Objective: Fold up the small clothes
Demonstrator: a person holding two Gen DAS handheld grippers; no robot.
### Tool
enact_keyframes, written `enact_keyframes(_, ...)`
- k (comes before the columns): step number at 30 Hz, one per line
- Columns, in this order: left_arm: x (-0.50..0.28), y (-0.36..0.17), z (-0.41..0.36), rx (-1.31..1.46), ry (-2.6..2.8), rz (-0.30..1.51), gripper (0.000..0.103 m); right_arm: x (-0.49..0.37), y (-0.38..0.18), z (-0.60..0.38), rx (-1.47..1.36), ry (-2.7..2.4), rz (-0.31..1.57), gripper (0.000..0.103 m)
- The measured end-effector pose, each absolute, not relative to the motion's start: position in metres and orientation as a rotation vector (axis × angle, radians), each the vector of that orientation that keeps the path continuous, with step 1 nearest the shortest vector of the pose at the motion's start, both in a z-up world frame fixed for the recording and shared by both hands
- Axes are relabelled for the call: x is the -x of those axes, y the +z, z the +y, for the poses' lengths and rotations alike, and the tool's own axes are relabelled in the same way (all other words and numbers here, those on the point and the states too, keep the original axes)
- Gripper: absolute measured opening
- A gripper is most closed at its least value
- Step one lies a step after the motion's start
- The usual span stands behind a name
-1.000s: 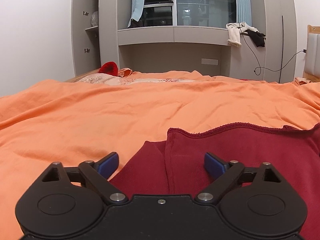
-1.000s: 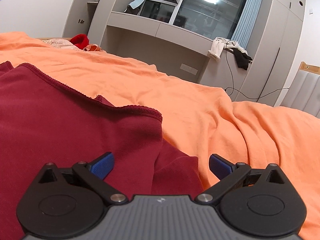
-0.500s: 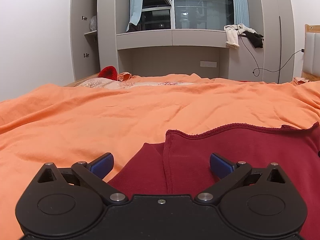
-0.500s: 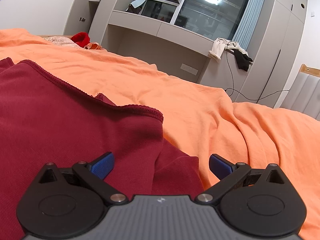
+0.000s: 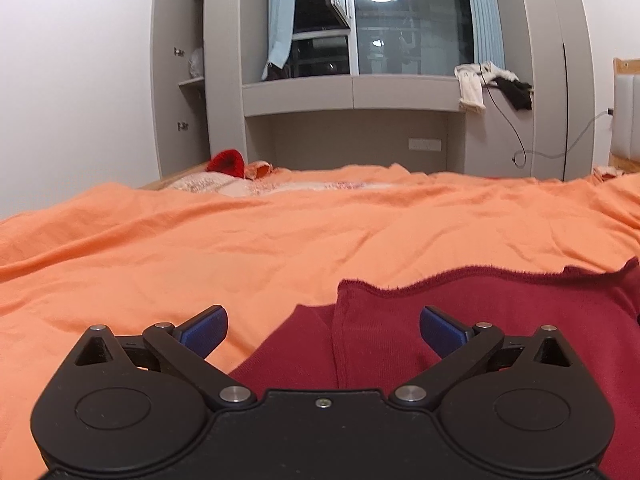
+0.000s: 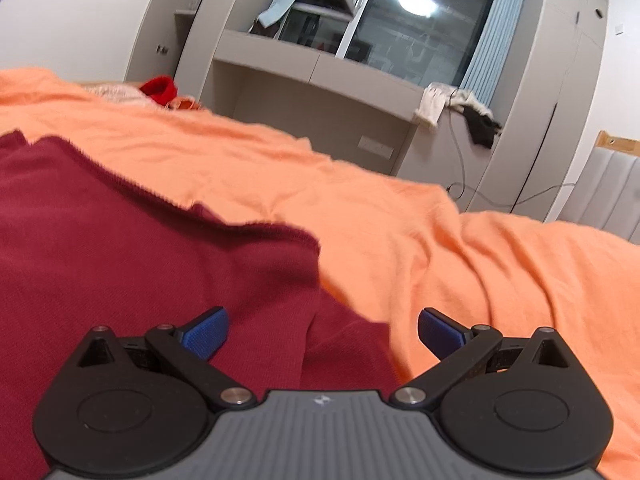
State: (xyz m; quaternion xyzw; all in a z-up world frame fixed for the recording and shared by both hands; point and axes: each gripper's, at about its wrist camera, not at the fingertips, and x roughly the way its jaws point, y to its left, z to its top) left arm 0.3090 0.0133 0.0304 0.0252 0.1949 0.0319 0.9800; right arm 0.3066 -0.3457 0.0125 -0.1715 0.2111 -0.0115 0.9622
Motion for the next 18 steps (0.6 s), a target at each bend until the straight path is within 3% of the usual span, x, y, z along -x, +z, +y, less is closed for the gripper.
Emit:
enact_keyframes(12,-0.267,0.054,0.019,0.064,0.014,0.297,0.102,-0.248,0.062,-0.341,0.309,-0.022,0.211,0.103)
enact_keyframes(18,-0.234,0.054,0.017,0.139,0.012,0.246,0.102,-0.217,0.077,-0.331,0.169,0.091,0.212,0.103)
